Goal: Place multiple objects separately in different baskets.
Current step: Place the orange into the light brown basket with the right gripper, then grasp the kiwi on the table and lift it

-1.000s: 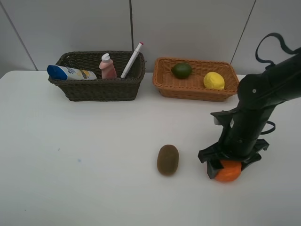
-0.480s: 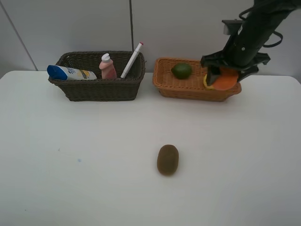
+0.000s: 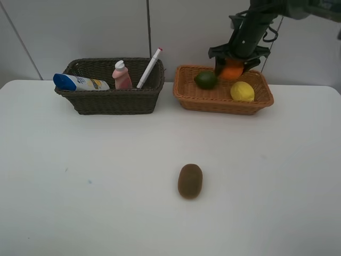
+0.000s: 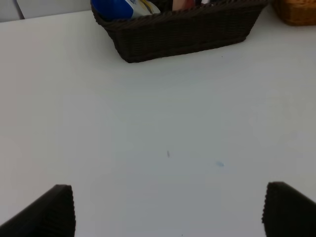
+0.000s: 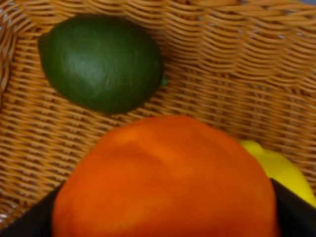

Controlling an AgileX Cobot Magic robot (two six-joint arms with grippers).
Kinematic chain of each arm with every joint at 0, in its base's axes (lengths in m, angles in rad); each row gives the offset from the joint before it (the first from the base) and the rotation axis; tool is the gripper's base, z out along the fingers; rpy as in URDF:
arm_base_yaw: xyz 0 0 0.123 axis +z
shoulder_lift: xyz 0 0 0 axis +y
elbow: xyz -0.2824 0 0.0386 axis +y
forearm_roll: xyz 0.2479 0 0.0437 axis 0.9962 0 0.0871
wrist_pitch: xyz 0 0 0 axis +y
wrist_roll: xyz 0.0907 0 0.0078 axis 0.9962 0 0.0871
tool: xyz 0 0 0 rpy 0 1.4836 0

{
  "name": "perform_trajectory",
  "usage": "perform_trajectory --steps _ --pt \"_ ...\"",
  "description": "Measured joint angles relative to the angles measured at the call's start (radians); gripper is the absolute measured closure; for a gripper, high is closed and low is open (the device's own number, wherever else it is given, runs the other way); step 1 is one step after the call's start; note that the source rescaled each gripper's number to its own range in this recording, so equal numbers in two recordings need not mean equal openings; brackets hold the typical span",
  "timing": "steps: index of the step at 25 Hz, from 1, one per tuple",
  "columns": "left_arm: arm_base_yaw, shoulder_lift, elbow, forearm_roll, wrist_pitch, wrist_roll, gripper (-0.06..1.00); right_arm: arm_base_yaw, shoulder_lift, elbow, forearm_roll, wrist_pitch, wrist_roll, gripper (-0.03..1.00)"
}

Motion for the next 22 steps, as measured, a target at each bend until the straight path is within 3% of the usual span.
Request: perform_trajectory --steps 2,4,7,13,18,22 --pt "0.0 0.0 0.0 0.0 0.0 0.0 -0.06 0.0 0.004 -0.002 0.004 0.005 0.0 0.08" --pt "0.0 0.0 0.0 0.0 0.0 0.0 -0.06 0.0 0.002 -0.006 0.012 0.035 0.0 0.02" --pt "0.0 0.0 0.0 0.0 0.0 0.0 -0.06 0.0 -0.01 -0.007 0.034 0.101 0.0 0.01" --pt "0.0 0.0 0.0 0.0 0.0 0.0 -0.06 0.016 -0.132 0.054 0.086 0.11 0.016 0.01" --pt "0.0 0.0 0.0 0.0 0.0 0.0 -0.06 0.086 -0.322 0.299 0.093 0.109 0.051 0.01" --pt "0.0 0.0 0.0 0.0 0.0 0.0 -0.06 0.196 -0.439 0.547 0.093 0.111 0.071 0.01"
